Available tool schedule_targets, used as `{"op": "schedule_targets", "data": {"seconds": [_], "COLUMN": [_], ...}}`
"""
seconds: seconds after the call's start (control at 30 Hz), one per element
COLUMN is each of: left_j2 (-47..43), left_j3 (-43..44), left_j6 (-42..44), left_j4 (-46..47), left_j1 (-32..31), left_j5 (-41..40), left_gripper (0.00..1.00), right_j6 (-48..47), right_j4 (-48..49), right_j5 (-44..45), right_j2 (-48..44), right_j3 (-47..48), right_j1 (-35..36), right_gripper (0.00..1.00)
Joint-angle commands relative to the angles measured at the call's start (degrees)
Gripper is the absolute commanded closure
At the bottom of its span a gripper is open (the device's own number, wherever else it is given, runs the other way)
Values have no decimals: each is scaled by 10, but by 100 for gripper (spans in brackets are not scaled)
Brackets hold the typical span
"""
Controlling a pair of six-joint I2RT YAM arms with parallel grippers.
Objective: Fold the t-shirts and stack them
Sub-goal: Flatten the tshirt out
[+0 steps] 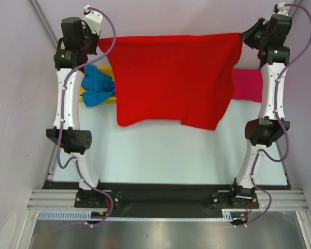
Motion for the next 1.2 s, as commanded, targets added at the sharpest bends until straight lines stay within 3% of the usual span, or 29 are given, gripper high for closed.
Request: {"op": "schedule_targets", "data": {"seconds": [0.0, 0.07, 0.13, 0.17, 0.27, 0.4, 0.53, 0.57, 0.63, 0.67, 0.7, 0.8, 0.9, 1.0, 1.03, 1.17], "left_j2": [-94, -110, -94, -92, -113, -142, -209, -223, -258, -293, -310, -377, -447, -473, -474, -471], "left_j3": [-70, -69, -17, 12, -26, -104, -303, -348, -436, -524, -566, -712, -843, -945, -987, -1058], "left_j6": [-23, -23, -14, -3, 14, 8, 25, 31, 61, 74, 88, 139, 201, 253, 271, 278], "left_j4": [143, 187, 176, 180, 226, 230, 230, 232, 232, 228, 215, 178, 112, 64, 58, 61], "left_j1": [-5, -5, -5, -5, -5, -5, -6, -7, -10, -13, -13, -13, -13, -14, -14, -14], "left_j5": [-82, -86, -89, -90, -83, -24, 73, 98, 116, 128, 143, 157, 170, 169, 158, 129], "left_gripper": [100, 100, 100, 100, 100, 100, 100, 100, 100, 100, 100, 100, 100, 100, 100, 100], "right_j6": [113, 175, 183, 182, 175, 115, 52, 44, 28, 21, 22, 38, 72, 108, 131, 207], "right_j4": [118, 236, 281, 282, 280, 237, 239, 245, 255, 254, 247, 185, 92, -3, -14, -22], "right_j5": [-13, -12, -5, -4, -38, -46, -44, -39, -20, -11, -3, 24, 33, 68, 70, 78], "right_j2": [-18, -59, -97, -97, -90, -134, -246, -303, -375, -447, -480, -609, -726, -792, -801, -787], "right_j3": [89, 20, -15, -2, 31, -53, -276, -394, -512, -578, -683, -871, -1005, -1074, -1111, -1114], "right_j1": [-43, -71, -91, -95, -114, -115, -113, -112, -107, -105, -105, -104, -105, -90, -81, -42], "right_gripper": [100, 100, 100, 100, 100, 100, 100, 100, 100, 100, 100, 100, 100, 100, 100, 100]}}
